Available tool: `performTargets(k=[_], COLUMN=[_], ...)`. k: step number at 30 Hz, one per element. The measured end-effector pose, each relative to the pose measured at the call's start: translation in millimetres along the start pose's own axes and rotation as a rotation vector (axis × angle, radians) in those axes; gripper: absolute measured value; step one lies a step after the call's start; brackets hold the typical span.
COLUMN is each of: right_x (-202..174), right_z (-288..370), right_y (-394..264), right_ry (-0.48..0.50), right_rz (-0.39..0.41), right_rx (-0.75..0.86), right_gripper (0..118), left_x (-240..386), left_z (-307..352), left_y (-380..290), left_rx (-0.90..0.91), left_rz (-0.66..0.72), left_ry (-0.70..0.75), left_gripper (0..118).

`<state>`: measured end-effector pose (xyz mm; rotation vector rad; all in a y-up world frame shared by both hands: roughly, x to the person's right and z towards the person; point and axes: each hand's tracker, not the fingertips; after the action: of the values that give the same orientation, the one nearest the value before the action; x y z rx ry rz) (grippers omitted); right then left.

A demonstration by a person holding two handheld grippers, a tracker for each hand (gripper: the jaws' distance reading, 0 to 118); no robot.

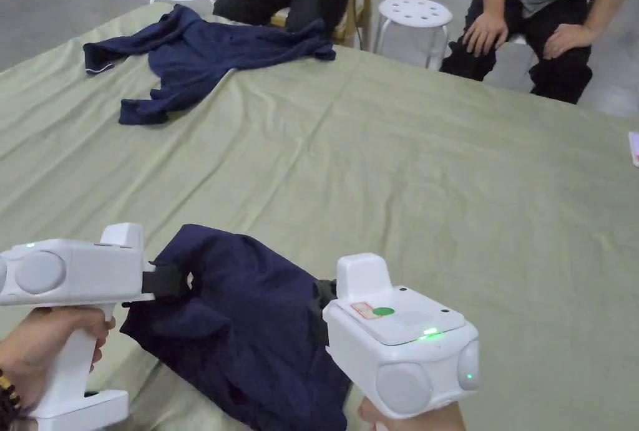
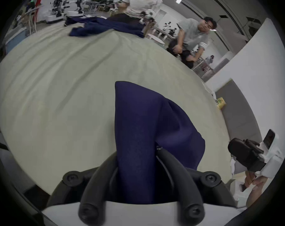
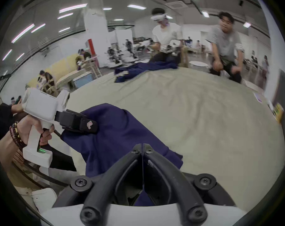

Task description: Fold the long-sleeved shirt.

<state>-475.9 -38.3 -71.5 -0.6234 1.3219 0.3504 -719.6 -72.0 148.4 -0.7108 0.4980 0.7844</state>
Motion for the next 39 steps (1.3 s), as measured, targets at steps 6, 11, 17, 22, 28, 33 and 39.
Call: performTargets(k=[6, 11, 17, 22, 28, 33, 39], right_x=[-53, -74, -50, -11, 50, 107, 169], right_z=[-76, -93, -57, 1, 94, 187, 282], right_y=[44, 56, 58, 59, 62, 55, 21], right_ry=[0.028, 0.055, 0.050, 0.003, -0.145, -0.299, -0.524], right_rz=[0.051, 0.085, 0.048, -0.021, -0.071, -0.105, -0.165], right_rx=[-0.003, -0.015, 0.010, 0.084, 0.198, 0.322, 0.426], right_gripper=[0, 0, 0, 0, 0, 0, 0], left_x=[-63, -69, -50, 24, 161, 267, 370], left_z=[23, 26, 46, 66, 69, 55, 37], left_y=[39, 44, 53, 51, 24, -2, -38], left_rx=[0.063, 0.078, 0.202, 0.234, 0.334, 0.482, 0.635], left_rz=[0.016, -0.022, -0.002, -0.141, -0.395, -0.458, -0.541], left_ry=[0.128, 0.157, 0.351, 0.312, 0.190, 0.080, 0.029], left_gripper=[22, 52, 110, 78, 4, 4, 4])
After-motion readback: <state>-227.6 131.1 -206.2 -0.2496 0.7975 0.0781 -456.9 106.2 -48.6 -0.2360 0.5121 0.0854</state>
